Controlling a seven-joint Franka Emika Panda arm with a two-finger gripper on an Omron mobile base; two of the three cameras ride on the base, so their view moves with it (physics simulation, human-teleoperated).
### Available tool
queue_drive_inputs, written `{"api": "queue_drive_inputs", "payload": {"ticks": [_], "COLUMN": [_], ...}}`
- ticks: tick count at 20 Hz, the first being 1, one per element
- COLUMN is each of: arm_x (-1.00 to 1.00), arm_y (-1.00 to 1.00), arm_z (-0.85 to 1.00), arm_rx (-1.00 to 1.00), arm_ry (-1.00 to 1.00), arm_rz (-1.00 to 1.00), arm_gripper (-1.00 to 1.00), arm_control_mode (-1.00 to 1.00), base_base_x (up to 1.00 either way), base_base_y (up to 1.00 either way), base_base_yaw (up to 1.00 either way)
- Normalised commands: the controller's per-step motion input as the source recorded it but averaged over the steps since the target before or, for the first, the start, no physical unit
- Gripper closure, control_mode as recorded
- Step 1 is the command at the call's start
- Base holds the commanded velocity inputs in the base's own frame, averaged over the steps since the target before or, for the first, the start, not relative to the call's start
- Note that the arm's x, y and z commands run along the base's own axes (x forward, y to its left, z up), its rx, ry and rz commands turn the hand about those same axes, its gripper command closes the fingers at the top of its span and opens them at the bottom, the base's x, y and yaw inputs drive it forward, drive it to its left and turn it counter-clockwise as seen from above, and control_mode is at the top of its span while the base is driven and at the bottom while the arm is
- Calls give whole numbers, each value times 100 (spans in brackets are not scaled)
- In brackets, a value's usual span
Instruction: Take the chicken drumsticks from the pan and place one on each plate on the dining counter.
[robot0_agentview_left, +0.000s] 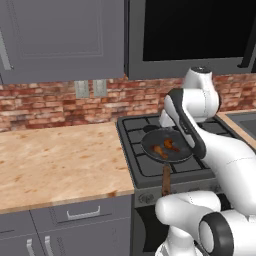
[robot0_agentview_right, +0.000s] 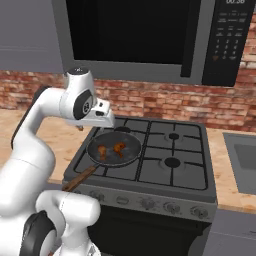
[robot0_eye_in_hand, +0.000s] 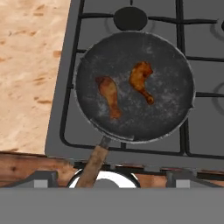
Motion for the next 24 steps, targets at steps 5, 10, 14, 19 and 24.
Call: {"api": "queue_drive_inputs", "payload": {"ticks": [5, 10, 14, 19, 24], "arm_x": [33, 35, 35, 36, 17], "arm_y": [-5, 5, 18, 15, 7], "arm_z": [-45, -30, -14, -25, -39], "arm_rx": [-3, 0, 0, 0, 0], "arm_ry": [22, 22, 27, 22, 0], "arm_rz": [0, 0, -3, -1, 0], "arm_gripper": [-100, -100, -100, -100, -100], "arm_control_mode": [-100, -100, -100, -100, -100], "base_base_x": [0, 0, 0, 0, 0], "base_base_y": [0, 0, 0, 0, 0], "base_base_yaw": [0, 0, 0, 0, 0]}}
